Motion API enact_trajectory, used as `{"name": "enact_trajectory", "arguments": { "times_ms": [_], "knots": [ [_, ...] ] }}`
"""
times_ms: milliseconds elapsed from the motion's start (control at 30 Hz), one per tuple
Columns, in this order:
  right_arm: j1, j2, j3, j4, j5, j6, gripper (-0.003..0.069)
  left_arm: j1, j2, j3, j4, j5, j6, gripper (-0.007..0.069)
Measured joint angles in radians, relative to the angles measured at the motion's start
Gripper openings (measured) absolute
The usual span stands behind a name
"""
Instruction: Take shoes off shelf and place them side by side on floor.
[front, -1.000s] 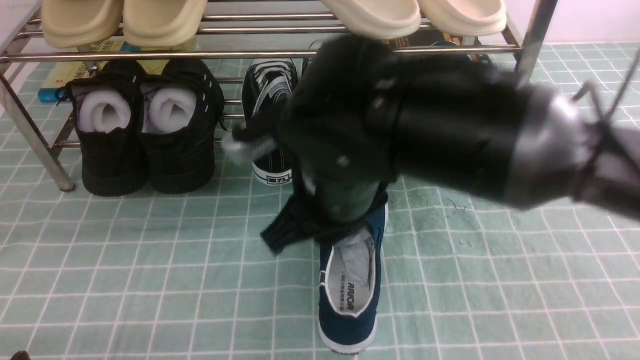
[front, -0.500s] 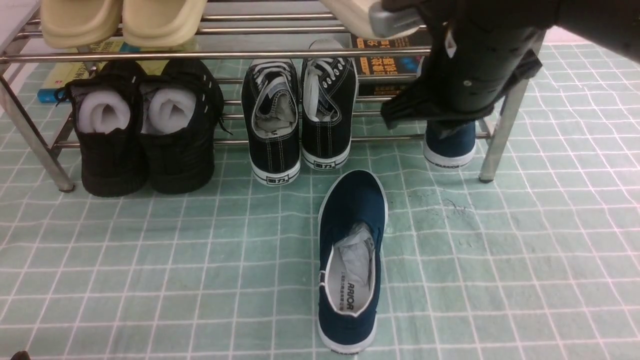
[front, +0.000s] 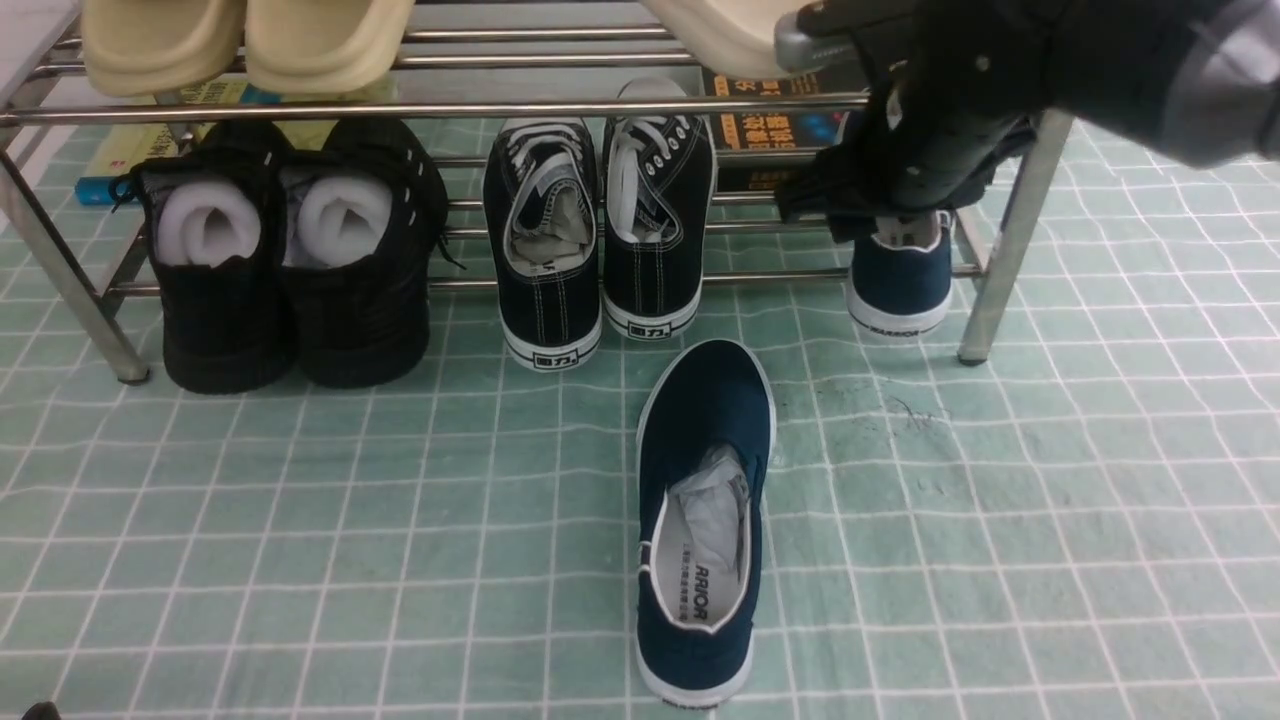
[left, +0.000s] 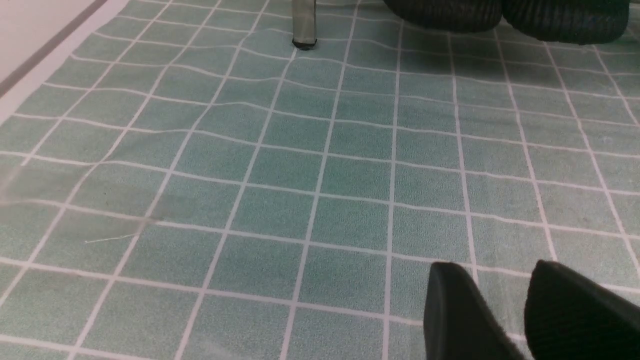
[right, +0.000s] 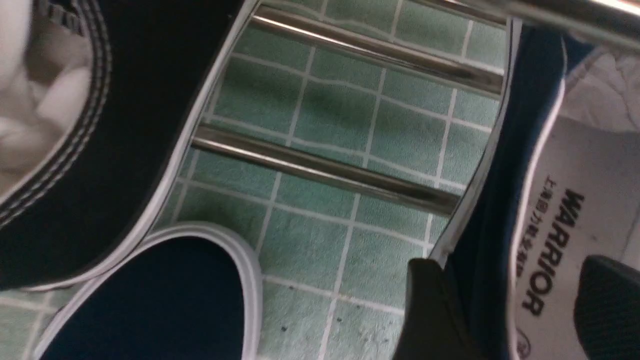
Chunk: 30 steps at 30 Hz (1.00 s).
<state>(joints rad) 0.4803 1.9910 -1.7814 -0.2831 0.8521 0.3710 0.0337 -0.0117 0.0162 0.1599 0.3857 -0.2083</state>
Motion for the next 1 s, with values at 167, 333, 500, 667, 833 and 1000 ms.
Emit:
{"name": "enact_trajectory", "arguments": {
  "times_ms": [167,333,500,667,833,1000],
  "knots": [
    [0.000,0.062,0.000,-0.057,-0.045,0.001,0.0377,0.000,0.000,0.000,0.000,0.000,0.000,0.0242],
    [0.000,0.083,0.000,-0.062,-0.045,0.001,0.0281,0.000,0.000,0.000,0.000,0.000,0.000,0.0242],
    [0.000,0.074,0.000,-0.058,-0.004,0.000,0.0038,0.000,0.000,0.000,0.000,0.000,0.000,0.0242],
    [0.011,0.003,0.003,0.016,0.157,-0.050,0.0024,0.000,0.000,0.000,0.000,0.000,0.000,0.0242],
    [0.017,-0.099,0.003,0.131,0.301,-0.106,0.0024,0.000,0.000,0.000,0.000,0.000,0.000,0.0242],
    [0.020,-0.221,0.018,0.269,0.400,-0.165,0.0024,0.000,0.000,0.000,0.000,0.000,0.000,0.0242]
  ]
}}
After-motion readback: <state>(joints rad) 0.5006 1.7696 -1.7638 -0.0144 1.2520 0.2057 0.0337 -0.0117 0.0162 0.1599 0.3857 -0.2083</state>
